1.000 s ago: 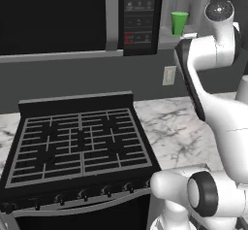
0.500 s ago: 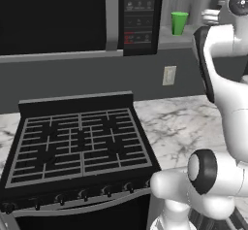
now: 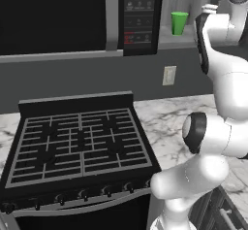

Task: Take the cinnamon bottle from the cabinet and place it on the dining table, next to the plate with the cupcake. Then take the chocolate from the dining counter and place it on the cupcake plate.

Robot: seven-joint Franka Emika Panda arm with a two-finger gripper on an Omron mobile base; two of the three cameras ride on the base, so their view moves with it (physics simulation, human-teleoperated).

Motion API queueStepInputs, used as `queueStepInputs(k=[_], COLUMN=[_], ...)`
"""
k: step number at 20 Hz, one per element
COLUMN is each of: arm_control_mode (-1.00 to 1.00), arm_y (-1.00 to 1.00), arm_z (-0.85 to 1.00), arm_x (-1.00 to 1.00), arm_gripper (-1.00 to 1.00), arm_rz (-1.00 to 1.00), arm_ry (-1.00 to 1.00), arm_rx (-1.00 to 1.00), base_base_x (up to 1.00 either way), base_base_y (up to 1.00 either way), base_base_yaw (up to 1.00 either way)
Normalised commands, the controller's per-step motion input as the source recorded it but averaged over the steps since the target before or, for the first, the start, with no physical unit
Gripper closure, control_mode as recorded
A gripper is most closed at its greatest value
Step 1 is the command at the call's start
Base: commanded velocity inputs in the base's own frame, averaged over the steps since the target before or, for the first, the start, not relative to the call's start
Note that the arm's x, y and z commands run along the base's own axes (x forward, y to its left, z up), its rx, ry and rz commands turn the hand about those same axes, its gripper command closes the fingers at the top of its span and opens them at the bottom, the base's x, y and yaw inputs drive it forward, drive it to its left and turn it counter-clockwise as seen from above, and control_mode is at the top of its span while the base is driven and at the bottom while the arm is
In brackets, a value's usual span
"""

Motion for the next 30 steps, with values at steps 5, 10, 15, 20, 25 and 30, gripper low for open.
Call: queueStepInputs(k=[5, 10, 15, 20, 25, 30], arm_control_mode=[-1.00, -1.00, -1.00, -1.00, -1.00, -1.00], arm_y=[-0.57, -0.21, -0.02, 0.00, -0.08, -0.15], arm_z=[-0.01, -0.03, -0.23, -0.25, -0.14, -0.04], arm_x=[0.55, 0.56, 0.31, 0.34, 0.49, 0.49], arm_gripper=[-1.00, -1.00, -1.00, -1.00, -1.00, -1.00], arm_rz=[0.07, 0.01, 0.00, 0.00, -0.03, -0.05], arm_ry=[-0.06, -0.13, -0.08, -0.01, 0.00, 0.00], arm_rx=[0.03, 0.00, -0.05, -0.07, -0.01, 0.00], base_base_x=[0.00, 0.00, 0.00, 0.00, 0.00, 0.00], base_base_y=[0.00, 0.00, 0.00, 0.00, 0.00, 0.00], base_base_yaw=[0.00, 0.00, 0.00, 0.00, 0.00, 0.00])
